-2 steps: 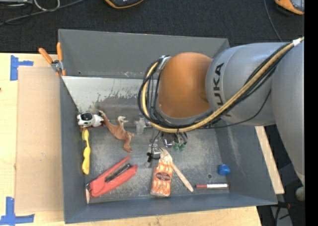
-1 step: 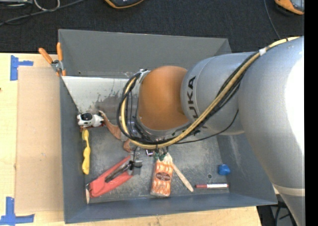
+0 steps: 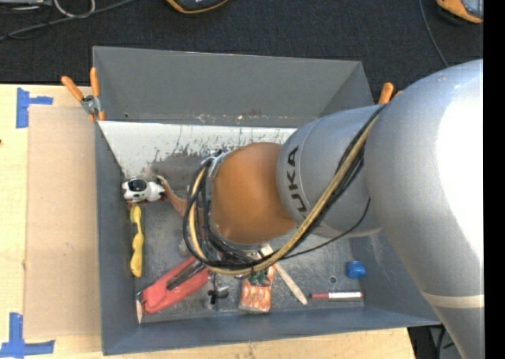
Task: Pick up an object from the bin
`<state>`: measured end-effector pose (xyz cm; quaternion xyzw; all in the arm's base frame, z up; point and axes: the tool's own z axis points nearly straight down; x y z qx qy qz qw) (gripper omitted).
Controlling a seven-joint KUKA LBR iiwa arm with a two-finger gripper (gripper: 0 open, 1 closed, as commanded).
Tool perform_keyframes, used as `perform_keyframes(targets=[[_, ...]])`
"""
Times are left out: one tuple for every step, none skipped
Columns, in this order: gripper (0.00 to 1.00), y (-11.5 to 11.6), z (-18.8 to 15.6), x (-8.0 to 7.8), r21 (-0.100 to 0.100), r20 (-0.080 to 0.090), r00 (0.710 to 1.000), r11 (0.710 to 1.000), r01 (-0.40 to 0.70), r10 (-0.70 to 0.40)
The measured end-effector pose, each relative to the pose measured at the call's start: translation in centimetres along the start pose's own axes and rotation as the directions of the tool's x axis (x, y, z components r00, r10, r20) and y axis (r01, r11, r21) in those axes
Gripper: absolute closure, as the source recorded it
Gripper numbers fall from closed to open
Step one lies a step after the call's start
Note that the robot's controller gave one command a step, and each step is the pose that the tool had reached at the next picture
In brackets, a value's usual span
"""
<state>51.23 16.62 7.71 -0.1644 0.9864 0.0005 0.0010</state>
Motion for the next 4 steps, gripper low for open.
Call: perform_keyframes(targets=[[1.0, -0.8, 0.3, 3.7, 0.002, 0.01, 0.997, 0.997, 0.072, -0.072], [1.0, -0.8, 0.3, 3.7, 0.002, 0.01, 0.997, 0.997, 0.071, -0.071], [1.0, -1.1, -5.0, 3.1, 0.0, 0.002, 1.0, 1.0, 0.0, 0.0], [1.0, -1.3, -13.2, 2.2, 0.0, -0.002, 0.994, 0.994, -0.112, 0.112]])
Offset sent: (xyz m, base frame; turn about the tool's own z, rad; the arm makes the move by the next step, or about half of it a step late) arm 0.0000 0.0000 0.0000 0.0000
